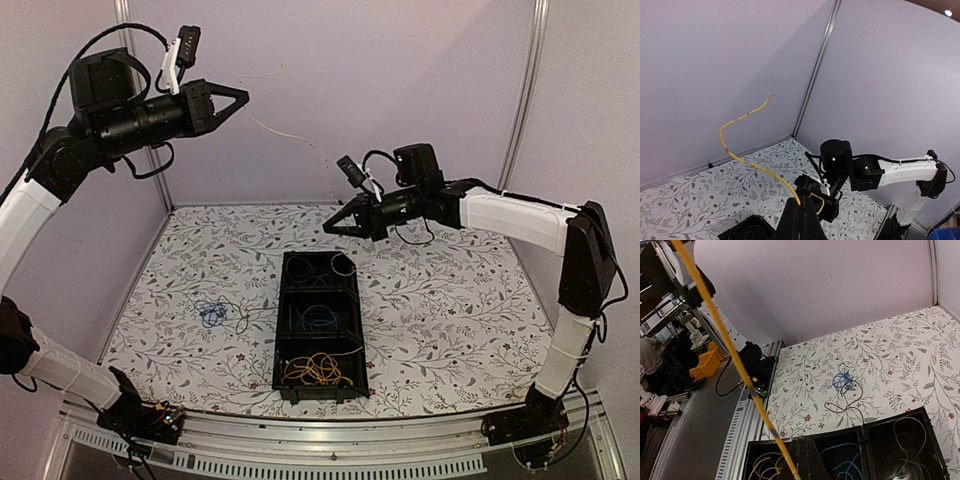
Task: Untangle the cables
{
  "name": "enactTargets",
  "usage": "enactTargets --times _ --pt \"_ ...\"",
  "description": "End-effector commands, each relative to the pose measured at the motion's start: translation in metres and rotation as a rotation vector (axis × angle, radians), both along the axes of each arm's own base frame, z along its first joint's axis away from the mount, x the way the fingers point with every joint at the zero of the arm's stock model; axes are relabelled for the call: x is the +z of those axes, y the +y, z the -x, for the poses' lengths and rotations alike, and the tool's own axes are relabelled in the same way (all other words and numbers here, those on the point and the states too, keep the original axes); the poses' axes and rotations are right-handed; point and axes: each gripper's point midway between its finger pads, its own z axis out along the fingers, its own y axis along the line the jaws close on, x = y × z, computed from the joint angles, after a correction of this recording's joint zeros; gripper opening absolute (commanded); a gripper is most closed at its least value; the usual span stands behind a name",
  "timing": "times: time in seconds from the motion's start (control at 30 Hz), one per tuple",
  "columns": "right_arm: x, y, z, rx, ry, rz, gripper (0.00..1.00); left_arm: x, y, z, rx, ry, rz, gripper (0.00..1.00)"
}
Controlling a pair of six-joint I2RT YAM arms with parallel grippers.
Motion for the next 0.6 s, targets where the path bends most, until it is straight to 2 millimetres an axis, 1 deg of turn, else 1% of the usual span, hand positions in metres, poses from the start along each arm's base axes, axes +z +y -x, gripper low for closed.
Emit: enactTargets --times 0.0,0.13,0.3,0.4,0.57 --pt "0.012 0.014 0.067 0.160 0.040 -0.003 0.00 -0.006 0.003 0.002 0.017 -0.029 0.000 0.00" --pt "0.003 0.033 0.106 0.256 0.066 0.017 0.00 -0.010 0.011 0.005 0.038 -0.032 0.008 0.00" --pt "-0.009 0.048 0.136 0.331 0.085 0.040 0.00 -0.024 0.019 0.010 0.057 -0.010 -0.014 0.00" --pt "-0.013 0.054 0.147 0.359 0.096 0.046 0.00 -0.038 0.021 0.011 0.059 0.017 -0.034 0.00" --pt "-0.028 0.058 0.149 0.362 0.128 0.065 0.00 -0.057 0.024 0.011 0.072 0.044 -0.055 0.00"
